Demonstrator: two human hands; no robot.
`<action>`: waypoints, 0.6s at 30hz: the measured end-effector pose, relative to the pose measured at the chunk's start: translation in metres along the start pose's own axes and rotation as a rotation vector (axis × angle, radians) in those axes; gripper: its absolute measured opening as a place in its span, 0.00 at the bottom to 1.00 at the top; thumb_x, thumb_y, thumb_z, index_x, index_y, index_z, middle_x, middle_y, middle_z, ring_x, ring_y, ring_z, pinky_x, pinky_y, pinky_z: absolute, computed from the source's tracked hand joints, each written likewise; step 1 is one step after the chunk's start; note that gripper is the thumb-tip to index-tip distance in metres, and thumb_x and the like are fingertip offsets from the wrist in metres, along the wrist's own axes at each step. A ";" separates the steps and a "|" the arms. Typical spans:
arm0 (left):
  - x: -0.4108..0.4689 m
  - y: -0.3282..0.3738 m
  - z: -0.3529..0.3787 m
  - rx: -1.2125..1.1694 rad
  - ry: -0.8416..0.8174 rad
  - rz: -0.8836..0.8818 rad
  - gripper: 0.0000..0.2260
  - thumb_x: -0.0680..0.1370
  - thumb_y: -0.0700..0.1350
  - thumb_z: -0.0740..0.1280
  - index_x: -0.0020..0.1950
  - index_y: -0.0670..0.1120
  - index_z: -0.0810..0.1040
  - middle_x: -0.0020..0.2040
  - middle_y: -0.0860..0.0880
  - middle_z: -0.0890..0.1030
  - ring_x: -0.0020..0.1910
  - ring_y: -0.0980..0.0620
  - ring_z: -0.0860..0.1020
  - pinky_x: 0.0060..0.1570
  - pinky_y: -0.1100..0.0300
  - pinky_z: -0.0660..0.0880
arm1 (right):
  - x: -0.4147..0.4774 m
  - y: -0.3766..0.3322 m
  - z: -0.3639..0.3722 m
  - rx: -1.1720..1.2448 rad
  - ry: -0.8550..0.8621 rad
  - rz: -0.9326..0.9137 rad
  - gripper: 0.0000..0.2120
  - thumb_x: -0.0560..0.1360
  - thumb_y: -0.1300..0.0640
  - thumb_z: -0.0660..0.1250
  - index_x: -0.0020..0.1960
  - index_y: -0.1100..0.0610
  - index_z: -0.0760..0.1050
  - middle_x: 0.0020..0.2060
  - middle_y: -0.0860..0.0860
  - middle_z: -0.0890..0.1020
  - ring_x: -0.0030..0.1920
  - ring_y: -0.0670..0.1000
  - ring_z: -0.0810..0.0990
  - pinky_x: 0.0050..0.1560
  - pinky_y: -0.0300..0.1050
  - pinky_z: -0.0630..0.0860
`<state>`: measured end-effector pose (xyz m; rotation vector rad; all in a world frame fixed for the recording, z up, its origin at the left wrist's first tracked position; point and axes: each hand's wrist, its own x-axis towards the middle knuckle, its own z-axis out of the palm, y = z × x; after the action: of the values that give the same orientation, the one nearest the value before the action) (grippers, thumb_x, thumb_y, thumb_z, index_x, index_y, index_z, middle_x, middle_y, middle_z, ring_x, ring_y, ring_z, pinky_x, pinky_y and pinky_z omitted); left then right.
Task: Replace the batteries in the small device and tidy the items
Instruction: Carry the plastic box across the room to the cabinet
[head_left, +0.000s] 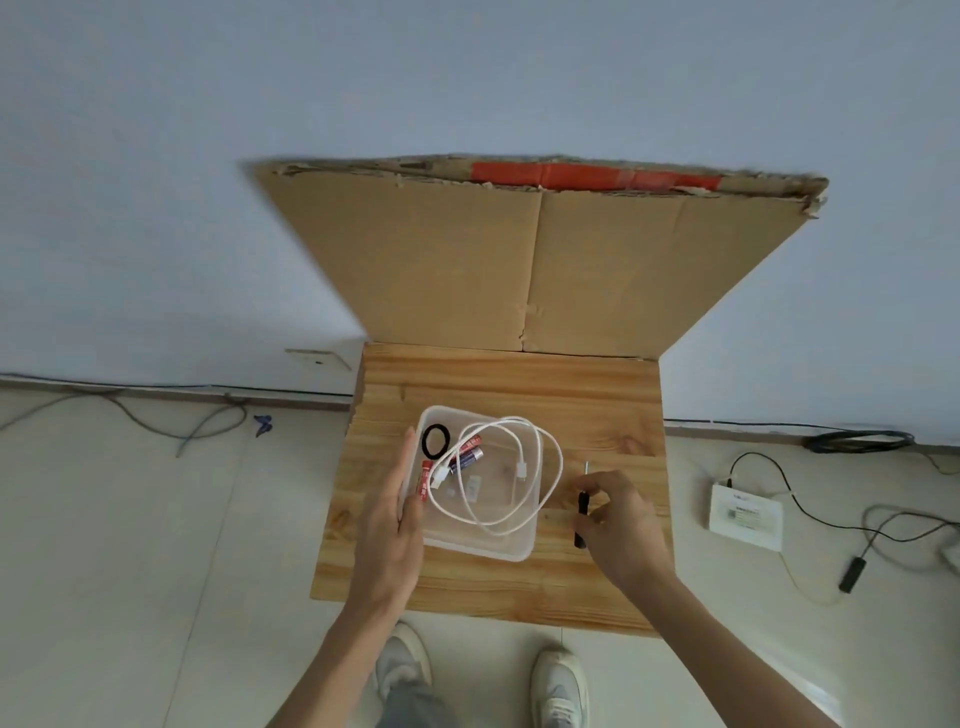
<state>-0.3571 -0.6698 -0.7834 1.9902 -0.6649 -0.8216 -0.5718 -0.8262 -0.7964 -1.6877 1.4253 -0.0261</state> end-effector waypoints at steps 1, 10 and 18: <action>-0.001 -0.003 0.002 -0.019 0.002 -0.012 0.28 0.84 0.49 0.56 0.84 0.66 0.60 0.82 0.68 0.64 0.82 0.64 0.61 0.83 0.43 0.61 | 0.001 0.003 0.001 -0.009 -0.002 -0.011 0.17 0.75 0.68 0.73 0.57 0.50 0.81 0.55 0.41 0.80 0.42 0.48 0.84 0.43 0.48 0.84; -0.002 -0.026 0.005 0.005 0.029 -0.044 0.34 0.76 0.79 0.53 0.82 0.73 0.57 0.81 0.71 0.62 0.83 0.62 0.59 0.84 0.39 0.56 | 0.013 0.013 0.006 -0.100 0.000 -0.076 0.18 0.74 0.67 0.75 0.61 0.53 0.82 0.55 0.44 0.80 0.51 0.50 0.82 0.53 0.49 0.83; 0.002 -0.045 0.002 0.074 0.011 -0.009 0.26 0.86 0.56 0.59 0.84 0.66 0.58 0.83 0.68 0.62 0.83 0.60 0.59 0.82 0.36 0.59 | 0.017 0.010 0.013 -0.153 0.006 -0.135 0.17 0.73 0.64 0.78 0.61 0.55 0.83 0.54 0.47 0.80 0.48 0.51 0.81 0.46 0.40 0.75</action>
<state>-0.3507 -0.6505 -0.8236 2.0643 -0.6898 -0.8008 -0.5668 -0.8317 -0.8192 -1.9085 1.3445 0.0031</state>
